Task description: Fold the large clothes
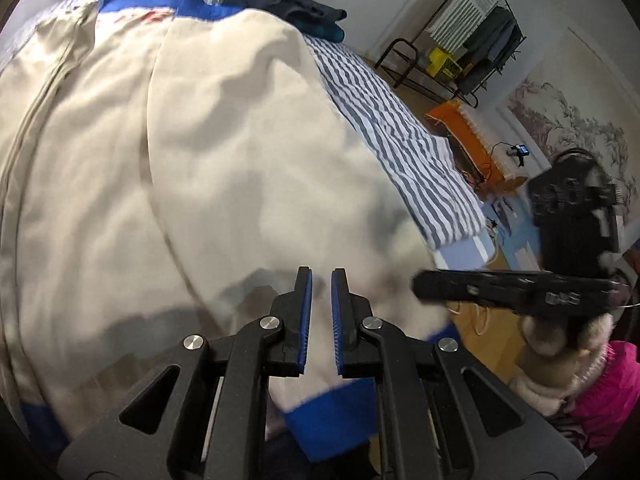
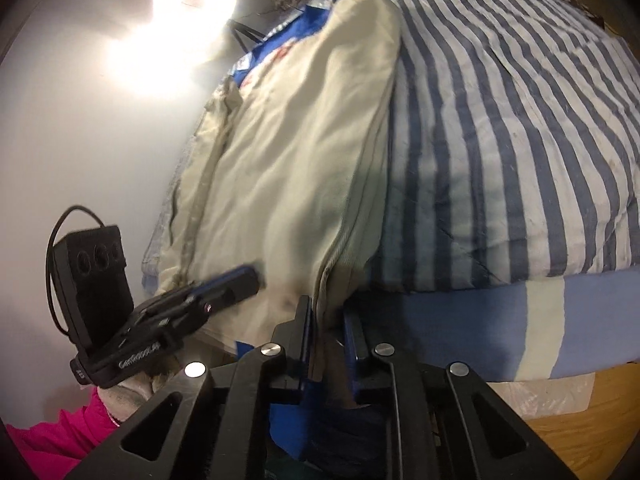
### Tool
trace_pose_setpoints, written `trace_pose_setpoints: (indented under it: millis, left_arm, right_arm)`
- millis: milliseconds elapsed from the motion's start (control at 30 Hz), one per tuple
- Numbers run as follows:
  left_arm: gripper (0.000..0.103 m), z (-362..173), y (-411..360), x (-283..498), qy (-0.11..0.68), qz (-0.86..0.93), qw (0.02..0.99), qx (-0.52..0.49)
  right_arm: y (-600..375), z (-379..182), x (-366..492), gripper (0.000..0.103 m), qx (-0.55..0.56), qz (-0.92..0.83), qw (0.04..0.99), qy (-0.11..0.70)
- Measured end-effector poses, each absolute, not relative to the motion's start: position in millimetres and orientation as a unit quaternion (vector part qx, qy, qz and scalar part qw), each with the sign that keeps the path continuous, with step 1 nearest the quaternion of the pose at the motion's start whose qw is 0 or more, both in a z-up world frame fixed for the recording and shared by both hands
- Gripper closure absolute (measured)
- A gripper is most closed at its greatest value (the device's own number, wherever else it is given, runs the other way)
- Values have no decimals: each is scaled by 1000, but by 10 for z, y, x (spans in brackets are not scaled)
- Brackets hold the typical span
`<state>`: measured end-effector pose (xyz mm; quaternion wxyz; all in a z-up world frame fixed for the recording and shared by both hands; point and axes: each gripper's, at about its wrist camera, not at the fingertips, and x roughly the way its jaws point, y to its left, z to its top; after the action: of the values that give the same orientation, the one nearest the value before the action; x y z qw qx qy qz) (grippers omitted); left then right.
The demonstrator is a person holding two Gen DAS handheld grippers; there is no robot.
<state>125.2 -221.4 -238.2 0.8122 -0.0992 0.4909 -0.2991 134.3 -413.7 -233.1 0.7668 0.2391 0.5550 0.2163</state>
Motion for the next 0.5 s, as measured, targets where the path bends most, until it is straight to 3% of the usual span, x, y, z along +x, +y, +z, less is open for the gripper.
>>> trace_pose_setpoints:
  millis: [100,167,200,233,267,300,500]
  left_arm:
    - [97,-2562,-2261,1355,514,-291,801,-104]
    - [97,-2668,-2266,1379,516,-287,800,-108]
    - [97,-2665,-2261,1379,515,-287,800,-108]
    - [97,-2659,-2255,1375,516,-289,799,-109]
    - [97,-2649,-2246,1374,518,-291,797,-111]
    - [97,-2632,-2231,1376,521,-291,794,-116]
    - [97,-2233,-1754,1242,481,-278,816,-159]
  right_arm:
    - [-4098,-2294,1364,87,232,223,770,551]
    - [-4079,-2352,1391,66,227,209,768,562]
    - [-4077,-2390,1405,65,230,203,765,566]
    - [-4066,-2430,1422,71,228,197,764,570]
    - [-4046,-2452,1438,84,218,188,765,575]
    - [-4014,-2453,1454,88,203,178,769,580]
    - [-3644,-2110,1447,94,83,138,810,564]
